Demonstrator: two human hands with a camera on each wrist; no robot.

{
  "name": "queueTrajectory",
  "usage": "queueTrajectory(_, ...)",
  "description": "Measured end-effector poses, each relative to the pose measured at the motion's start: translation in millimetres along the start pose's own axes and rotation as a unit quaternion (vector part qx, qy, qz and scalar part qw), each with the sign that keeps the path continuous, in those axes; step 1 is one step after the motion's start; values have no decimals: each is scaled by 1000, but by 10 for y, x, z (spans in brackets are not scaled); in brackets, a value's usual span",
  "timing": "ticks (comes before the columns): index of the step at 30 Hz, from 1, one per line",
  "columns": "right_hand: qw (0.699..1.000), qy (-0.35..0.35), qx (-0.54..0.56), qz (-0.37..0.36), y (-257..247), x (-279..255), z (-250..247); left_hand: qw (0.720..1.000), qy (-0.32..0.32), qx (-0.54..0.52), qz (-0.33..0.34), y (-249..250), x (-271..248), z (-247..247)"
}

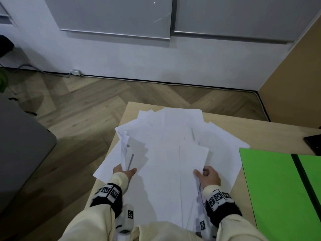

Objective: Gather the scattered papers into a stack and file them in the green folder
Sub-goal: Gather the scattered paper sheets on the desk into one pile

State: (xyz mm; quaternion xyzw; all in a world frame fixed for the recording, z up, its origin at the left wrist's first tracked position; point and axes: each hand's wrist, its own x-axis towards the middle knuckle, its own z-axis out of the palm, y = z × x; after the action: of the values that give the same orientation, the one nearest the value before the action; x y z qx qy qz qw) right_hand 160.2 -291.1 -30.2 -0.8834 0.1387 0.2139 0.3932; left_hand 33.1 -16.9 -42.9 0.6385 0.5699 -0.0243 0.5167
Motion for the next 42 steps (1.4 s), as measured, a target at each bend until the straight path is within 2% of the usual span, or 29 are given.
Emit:
queueTrajectory(3,977,163,-93,103,101,113,-244,1000,12,-21,-20,-44,31,-30)
queueTrajectory(5,962,196,-76,173,202,192,-359,999,4,-38,-32,-70,37,-51)
queueTrajectory(7,963,195,-28,187,214,224,-409,996,-13,-69,-52,-69,16,-81)
queueTrajectory(9,975,157,14,154,181,301,-366,990,-34,-118,-73,-49,17,-112)
queueTrajectory(12,993,68,-21,97,95,374,-246,982,-35,-161,-96,-114,209,-75)
queueTrajectory(17,999,-15,-47,7,25,428,-202,988,-20,-96,-121,-287,493,-7)
queueTrajectory(20,998,-63,-24,8,-67,373,-162,992,-34,-66,-99,-550,872,87)
queueTrajectory(22,997,-64,47,15,-128,344,-140,994,-29,-50,-97,-341,599,-24)
queueTrajectory(24,996,-48,69,10,-165,340,-129,996,2,-48,-71,-45,167,-159)
queueTrajectory(27,994,-97,-22,-41,-130,353,-91,995,65,-76,-3,33,17,-180)
queueTrajectory(29,988,-119,-63,-71,-114,294,-69,996,69,-58,21,21,15,-131)
queueTrajectory(33,989,-126,-57,-47,-53,218,-98,994,67,-82,16,-31,21,-32)
queueTrajectory(36,989,-146,-28,-27,-9,234,-178,992,90,-94,5,-33,33,-73)
queueTrajectory(39,991,-135,-3,-16,39,288,-257,989,115,-92,-2,10,36,-125)
queueTrajectory(42,988,-145,-25,36,52,314,-276,991,120,-64,-14,57,-8,-115)
